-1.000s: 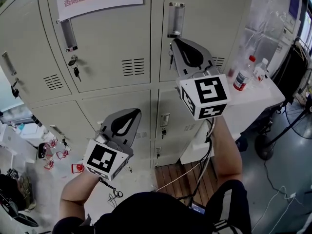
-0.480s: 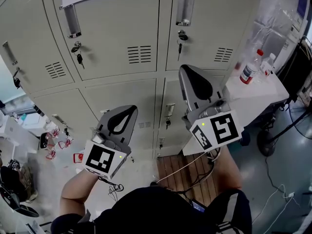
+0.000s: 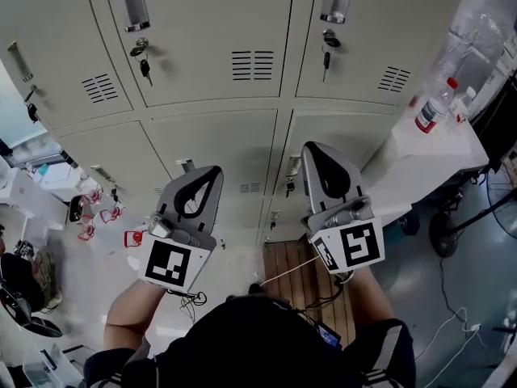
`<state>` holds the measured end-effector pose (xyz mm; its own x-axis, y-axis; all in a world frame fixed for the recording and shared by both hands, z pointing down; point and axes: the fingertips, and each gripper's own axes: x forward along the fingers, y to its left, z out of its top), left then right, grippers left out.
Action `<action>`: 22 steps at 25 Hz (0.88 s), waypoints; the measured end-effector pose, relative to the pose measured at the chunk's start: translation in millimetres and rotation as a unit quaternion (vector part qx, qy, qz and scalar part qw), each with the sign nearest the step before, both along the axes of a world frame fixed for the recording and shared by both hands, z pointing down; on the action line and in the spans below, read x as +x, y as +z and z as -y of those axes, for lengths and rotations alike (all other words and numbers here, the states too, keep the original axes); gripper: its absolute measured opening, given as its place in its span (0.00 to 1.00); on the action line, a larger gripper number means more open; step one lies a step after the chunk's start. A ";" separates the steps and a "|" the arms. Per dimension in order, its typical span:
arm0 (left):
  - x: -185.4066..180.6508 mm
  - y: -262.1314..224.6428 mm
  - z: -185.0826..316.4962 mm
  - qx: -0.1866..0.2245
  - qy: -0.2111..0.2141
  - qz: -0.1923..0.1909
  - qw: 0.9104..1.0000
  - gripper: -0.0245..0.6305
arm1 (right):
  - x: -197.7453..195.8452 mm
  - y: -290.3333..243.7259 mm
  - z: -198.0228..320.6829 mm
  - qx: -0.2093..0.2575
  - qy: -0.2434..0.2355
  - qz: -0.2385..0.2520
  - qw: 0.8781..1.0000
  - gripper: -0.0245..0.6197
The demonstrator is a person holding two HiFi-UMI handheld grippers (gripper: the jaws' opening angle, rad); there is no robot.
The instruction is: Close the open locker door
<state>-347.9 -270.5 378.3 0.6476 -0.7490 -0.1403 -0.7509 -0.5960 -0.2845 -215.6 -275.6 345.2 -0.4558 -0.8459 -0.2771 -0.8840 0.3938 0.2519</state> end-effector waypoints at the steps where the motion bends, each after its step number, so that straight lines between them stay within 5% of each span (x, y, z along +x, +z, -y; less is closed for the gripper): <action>1: -4.1 2.2 0.1 0.000 -0.008 0.000 1.000 0.04 | -2.1 5.8 -0.4 -0.004 0.000 -0.001 1.000 0.04; 22: -86.7 75.0 -4.0 -0.025 -0.143 0.003 0.989 0.04 | -16.3 113.1 -2.2 -0.073 -0.006 0.008 0.997 0.04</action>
